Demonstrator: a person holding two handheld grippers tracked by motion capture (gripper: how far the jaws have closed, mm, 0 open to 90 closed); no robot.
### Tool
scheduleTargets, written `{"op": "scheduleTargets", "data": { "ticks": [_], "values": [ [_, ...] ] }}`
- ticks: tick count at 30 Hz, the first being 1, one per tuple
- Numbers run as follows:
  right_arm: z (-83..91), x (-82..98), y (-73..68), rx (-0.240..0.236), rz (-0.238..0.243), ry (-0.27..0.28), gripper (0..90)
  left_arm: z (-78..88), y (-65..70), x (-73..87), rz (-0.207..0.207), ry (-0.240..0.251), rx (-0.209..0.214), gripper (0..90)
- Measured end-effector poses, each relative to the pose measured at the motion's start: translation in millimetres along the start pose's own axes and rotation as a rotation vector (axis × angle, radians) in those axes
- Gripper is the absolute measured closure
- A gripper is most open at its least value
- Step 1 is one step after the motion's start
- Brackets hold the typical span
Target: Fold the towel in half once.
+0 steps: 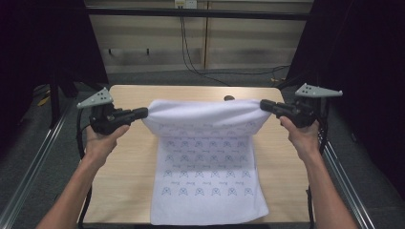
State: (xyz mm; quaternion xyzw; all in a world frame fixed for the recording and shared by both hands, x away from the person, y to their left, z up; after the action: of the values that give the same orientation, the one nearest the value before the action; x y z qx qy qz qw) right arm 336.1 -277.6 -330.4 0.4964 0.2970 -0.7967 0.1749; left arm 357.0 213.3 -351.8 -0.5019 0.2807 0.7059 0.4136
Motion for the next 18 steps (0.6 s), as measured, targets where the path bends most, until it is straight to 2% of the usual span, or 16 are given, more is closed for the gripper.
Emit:
{"op": "scheduleTargets", "data": {
  "ticks": [1, 2, 4, 5, 7, 8, 9, 10, 11, 12, 15, 16, 17, 18],
  "values": [
    [0.0, 0.0, 0.0, 0.0, 0.0, 0.0, 86.9, 0.0, 0.0, 0.0, 0.0, 0.0, 0.0, 88.5],
    [1.7, 8.0, -1.5, -0.002, 0.004, -0.015, 87.0, 0.9, 4.3, 7.9, 0.005, -0.006, 0.007, 88.5],
    [6.7, 25.3, -4.5, -0.025, -0.003, -0.03, 87.0, 4.4, 12.6, 21.3, 0.019, -0.009, 0.033, 88.5],
    [12.6, 40.7, -8.2, -0.031, -0.005, -0.046, 87.0, 6.5, 16.8, 25.9, 0.025, -0.009, 0.045, 88.5],
    [15.9, 47.0, -10.7, -0.039, -0.009, -0.049, 86.9, 11.7, 25.5, 32.2, 0.028, -0.009, 0.056, 88.5],
    [23.7, 57.9, -17.7, -0.047, -0.003, -0.052, 86.9, 14.9, 31.1, 35.1, 0.023, -0.005, 0.061, 88.4],
    [23.7, 57.9, -17.7, -0.047, -0.003, -0.052, 86.9, 17.2, 37.1, 39.2, 0.018, -0.004, 0.066, 88.4],
    [28.1, 63.5, -21.7, -0.052, -0.006, -0.056, 86.9, 18.4, 42.8, 44.6, 0.015, -0.016, 0.074, 88.4],
    [34.4, 77.5, -27.9, -0.065, -0.006, -0.075, 86.9, 18.3, 48.0, 51.3, 0.017, -0.031, 0.081, 88.3],
    [34.4, 77.5, -27.9, -0.065, -0.006, -0.075, 86.9, 17.1, 52.2, 59.3, 0.02, -0.054, 0.089, 88.3],
    [36.2, 106.8, -32.2, -0.061, -0.004, -0.152, 86.8, 9.9, 60.9, 87.4, 0.055, -0.111, 0.121, 88.2],
    [34.6, 128.1, -31.2, -0.051, -0.011, -0.218, 86.7, 4.8, 66.6, 105.5, 0.072, -0.146, 0.135, 88.2],
    [34.6, 128.1, -31.2, -0.051, -0.011, -0.218, 86.7, 4.8, 66.6, 105.5, 0.072, -0.146, 0.135, 88.1],
    [33.7, 148.7, -28.6, -0.062, -0.039, -0.266, 86.6, 2.3, 73.7, 120.6, 0.087, -0.185, 0.159, 88.0]
  ]
}}
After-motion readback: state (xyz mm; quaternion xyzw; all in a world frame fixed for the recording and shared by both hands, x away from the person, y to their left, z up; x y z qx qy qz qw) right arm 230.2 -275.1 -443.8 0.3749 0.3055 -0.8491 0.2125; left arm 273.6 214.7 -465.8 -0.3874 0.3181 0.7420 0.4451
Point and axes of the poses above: each handheld gripper's, and its own axes: z roughly backward along the jaws, x roughly out of its underside, y roughly to its right, the point moved 2 cm from there along -z, roughly forward along the jaws, and after that the axes turned 11 degrees about -z, right-handed, at the moved point
